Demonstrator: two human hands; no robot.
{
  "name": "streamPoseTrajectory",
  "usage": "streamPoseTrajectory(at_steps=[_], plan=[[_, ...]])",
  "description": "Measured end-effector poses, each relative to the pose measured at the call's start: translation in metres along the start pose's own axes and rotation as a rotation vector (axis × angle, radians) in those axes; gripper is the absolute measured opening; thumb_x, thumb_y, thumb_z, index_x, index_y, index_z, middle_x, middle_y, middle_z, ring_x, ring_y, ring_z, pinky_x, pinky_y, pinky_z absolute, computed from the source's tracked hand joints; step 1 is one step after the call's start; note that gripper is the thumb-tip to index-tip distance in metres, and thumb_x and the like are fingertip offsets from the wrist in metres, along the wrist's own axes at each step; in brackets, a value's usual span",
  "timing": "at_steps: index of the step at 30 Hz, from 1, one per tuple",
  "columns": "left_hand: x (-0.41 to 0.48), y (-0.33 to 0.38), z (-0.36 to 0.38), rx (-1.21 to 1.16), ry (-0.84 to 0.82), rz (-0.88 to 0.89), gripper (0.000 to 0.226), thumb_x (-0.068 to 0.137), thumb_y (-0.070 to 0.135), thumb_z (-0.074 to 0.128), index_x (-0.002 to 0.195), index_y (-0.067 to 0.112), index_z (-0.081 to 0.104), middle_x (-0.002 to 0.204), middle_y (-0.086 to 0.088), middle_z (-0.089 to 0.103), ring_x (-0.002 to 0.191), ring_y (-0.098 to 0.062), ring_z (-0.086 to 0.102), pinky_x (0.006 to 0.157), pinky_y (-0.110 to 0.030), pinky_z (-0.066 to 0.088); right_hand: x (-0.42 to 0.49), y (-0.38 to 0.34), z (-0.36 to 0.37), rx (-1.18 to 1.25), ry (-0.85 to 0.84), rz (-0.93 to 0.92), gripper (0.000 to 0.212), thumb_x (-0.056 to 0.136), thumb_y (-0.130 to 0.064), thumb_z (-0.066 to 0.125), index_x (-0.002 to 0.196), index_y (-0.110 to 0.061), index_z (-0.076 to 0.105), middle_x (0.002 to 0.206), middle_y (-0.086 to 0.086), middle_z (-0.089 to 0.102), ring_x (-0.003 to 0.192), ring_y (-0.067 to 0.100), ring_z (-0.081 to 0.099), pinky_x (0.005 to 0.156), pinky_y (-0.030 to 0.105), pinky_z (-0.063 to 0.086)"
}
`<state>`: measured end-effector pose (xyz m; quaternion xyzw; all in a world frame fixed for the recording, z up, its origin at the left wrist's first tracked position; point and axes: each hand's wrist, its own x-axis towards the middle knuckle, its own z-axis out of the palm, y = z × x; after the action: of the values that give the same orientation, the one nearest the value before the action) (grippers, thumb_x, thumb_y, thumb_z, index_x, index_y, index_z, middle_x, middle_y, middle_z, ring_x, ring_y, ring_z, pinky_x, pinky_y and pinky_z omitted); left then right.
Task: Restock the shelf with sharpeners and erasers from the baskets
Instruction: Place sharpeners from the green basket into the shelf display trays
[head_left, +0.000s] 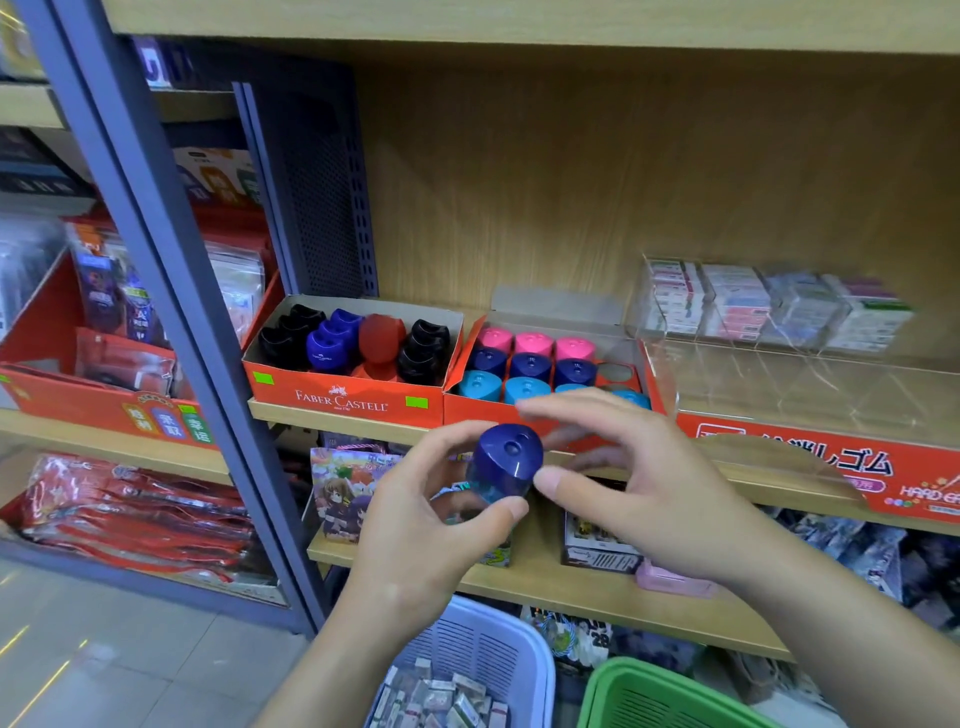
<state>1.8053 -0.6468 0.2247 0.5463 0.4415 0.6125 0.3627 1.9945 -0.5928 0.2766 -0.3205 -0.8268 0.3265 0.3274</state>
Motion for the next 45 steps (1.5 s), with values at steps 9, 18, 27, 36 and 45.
streamPoseTrajectory(at_steps=[9, 18, 27, 36, 45], plan=[[-0.001, -0.004, 0.001, 0.041, -0.044, -0.055, 0.061, 0.075, 0.013, 0.087, 0.129, 0.027, 0.060, 0.116, 0.002, 0.074, 0.105, -0.016, 0.069, 0.080, -0.025, 0.054, 0.017, -0.006, -0.019, -0.272, -0.159, -0.077, 0.051, 0.078, -0.036, 0.083, 0.125, -0.041, 0.063, 0.106, -0.017, 0.064, 0.098, 0.011, 0.063, 0.080, 0.028, 0.055], [0.001, -0.006, 0.005, -0.019, -0.106, -0.059, 0.037, 0.080, 0.005, 0.077, 0.113, 0.021, 0.069, 0.113, 0.001, 0.074, 0.106, -0.016, 0.071, 0.084, -0.033, 0.060, 0.016, 0.000, -0.020, -0.323, -0.079, -0.012, 0.035, 0.083, -0.062, 0.065, 0.103, -0.034, 0.070, 0.085, -0.013, 0.064, 0.077, 0.006, 0.063, 0.065, 0.022, 0.049], [0.003, 0.001, 0.010, -0.031, -0.052, -0.046, 0.035, 0.089, 0.013, 0.073, 0.121, 0.022, 0.063, 0.114, 0.014, 0.071, 0.103, -0.008, 0.071, 0.088, -0.023, 0.054, 0.010, -0.003, -0.038, -0.217, -0.150, -0.092, 0.042, 0.083, -0.029, 0.082, 0.123, -0.034, 0.069, 0.111, -0.020, 0.066, 0.105, 0.009, 0.065, 0.089, 0.030, 0.055], [0.017, -0.015, 0.002, 0.933, -0.150, 0.212, 0.071, 0.092, 0.053, 0.062, 0.155, 0.044, 0.029, 0.160, 0.033, 0.017, 0.150, 0.009, -0.002, 0.121, -0.020, 0.007, 0.068, 0.023, -0.102, -0.544, 0.024, 0.071, 0.035, 0.088, -0.031, 0.075, 0.121, -0.032, 0.063, 0.110, -0.012, 0.068, 0.100, 0.001, 0.064, 0.092, 0.029, 0.056], [0.028, -0.020, 0.004, 1.034, -0.168, 0.135, 0.081, 0.095, 0.056, 0.056, 0.160, 0.042, 0.010, 0.165, 0.029, -0.004, 0.148, 0.007, -0.022, 0.128, -0.037, 0.005, 0.081, 0.042, -0.111, -0.869, -0.164, 0.120, 0.047, 0.092, -0.034, 0.071, 0.137, -0.023, 0.062, 0.125, -0.004, 0.068, 0.108, 0.012, 0.063, 0.096, 0.027, 0.048]])
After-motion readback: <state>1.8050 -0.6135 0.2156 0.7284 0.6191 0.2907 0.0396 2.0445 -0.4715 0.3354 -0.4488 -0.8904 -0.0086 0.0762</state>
